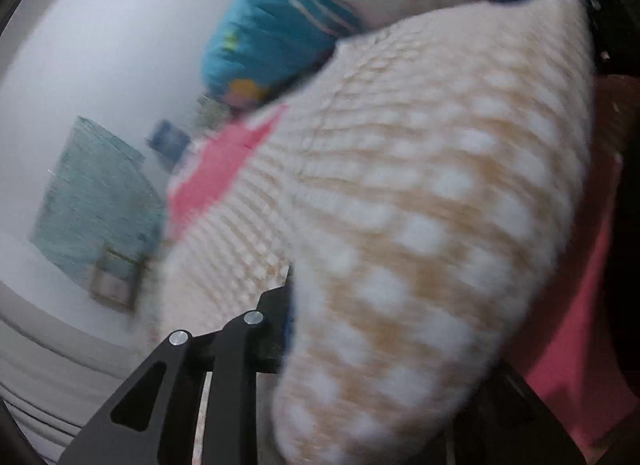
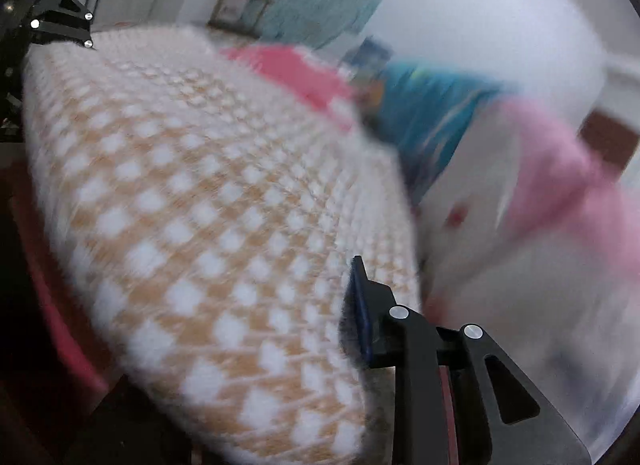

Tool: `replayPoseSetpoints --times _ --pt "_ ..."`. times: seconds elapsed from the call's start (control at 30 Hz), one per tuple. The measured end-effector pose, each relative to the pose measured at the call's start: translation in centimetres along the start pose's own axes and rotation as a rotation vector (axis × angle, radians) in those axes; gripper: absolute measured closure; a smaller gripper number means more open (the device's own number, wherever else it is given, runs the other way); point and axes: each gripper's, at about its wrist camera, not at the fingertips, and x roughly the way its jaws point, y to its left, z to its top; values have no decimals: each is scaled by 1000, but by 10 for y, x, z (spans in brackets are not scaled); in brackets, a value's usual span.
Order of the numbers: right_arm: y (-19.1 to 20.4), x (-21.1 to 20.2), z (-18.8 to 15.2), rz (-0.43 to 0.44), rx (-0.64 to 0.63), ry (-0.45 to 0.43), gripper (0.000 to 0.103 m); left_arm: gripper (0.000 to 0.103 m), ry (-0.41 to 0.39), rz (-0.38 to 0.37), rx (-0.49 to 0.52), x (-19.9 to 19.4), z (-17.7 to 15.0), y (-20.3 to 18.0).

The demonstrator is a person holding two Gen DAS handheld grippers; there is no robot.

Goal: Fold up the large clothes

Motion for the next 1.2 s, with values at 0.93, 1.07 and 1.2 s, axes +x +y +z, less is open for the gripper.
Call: replayPoseSetpoints --times 0.93,1.07,1.2 --pt "-56 -104 -41 275 426 -103 51 92 -112 -549 -908 -41 -30 99" --pt "-29 -42 25 414 428 -134 48 92 -38 -587 -994 16 -30 67" --pt "16 46 16 372 349 27 46 98 -112 -609 -1116 52 -65 48"
